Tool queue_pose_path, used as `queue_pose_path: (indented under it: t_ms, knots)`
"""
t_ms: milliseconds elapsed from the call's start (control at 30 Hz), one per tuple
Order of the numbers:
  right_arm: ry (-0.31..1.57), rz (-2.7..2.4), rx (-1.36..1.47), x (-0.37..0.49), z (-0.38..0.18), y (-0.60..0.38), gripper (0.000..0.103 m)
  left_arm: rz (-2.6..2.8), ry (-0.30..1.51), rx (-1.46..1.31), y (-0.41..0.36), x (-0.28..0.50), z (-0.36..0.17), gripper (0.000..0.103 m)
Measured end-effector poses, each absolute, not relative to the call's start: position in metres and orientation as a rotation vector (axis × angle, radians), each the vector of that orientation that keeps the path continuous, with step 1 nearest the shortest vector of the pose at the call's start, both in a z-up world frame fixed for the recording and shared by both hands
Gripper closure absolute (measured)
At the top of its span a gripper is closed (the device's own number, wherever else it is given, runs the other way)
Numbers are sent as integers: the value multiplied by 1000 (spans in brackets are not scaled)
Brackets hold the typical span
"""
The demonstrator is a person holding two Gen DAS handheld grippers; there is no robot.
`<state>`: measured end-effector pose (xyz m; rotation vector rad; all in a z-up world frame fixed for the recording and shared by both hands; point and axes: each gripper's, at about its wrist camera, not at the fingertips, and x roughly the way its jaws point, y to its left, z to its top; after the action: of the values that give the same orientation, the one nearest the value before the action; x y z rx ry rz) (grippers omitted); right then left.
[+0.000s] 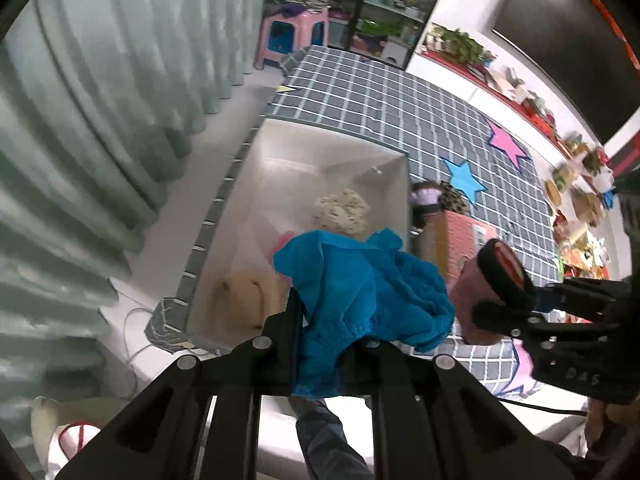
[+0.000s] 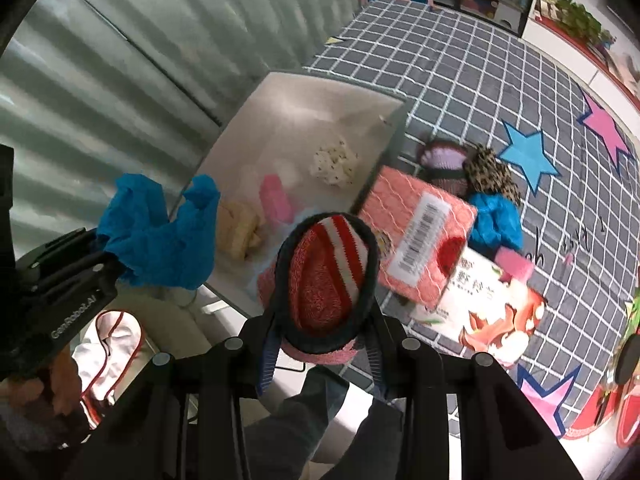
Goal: Organize soft objects
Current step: 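Carry the red-striped cap and blue cloth with both tools over the white box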
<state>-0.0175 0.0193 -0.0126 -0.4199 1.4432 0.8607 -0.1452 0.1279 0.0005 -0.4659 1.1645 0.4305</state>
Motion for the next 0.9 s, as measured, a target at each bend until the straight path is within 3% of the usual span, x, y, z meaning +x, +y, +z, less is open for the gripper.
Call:
queue_pose_path:
  t_ms: [900]
  knots:
    - [1474, 917, -452, -8, -27, 80, 64, 546, 1256, -514, 156, -135, -43, 90]
